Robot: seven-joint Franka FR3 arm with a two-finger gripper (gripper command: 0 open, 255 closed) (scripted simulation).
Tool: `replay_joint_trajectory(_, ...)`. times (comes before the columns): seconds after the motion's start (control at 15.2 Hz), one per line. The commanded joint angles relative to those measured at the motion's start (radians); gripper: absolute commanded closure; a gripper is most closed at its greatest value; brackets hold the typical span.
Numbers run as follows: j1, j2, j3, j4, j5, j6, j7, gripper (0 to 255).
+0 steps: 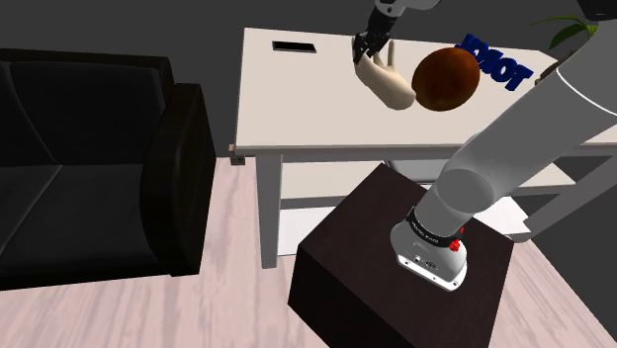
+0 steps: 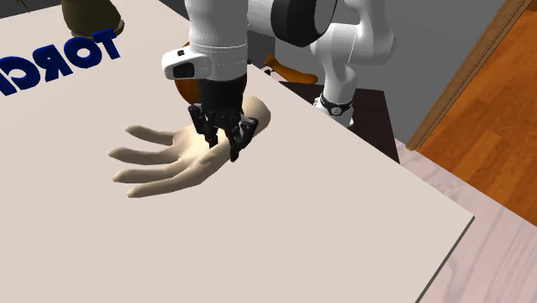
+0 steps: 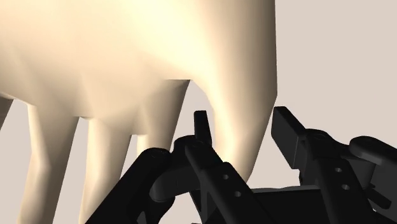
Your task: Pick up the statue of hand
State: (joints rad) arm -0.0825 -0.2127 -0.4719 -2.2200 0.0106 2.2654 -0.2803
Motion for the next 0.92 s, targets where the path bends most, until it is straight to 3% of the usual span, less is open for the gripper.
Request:
replay_joint_trajectory(0.0, -0.001, -0.009, 0.003, 0.018, -0.005, -0.024, 0.006, 255)
replay_joint_trajectory(0.86, -0.001, -0.038, 0.018, 0.142, -0.021, -0.174, 0.028, 255)
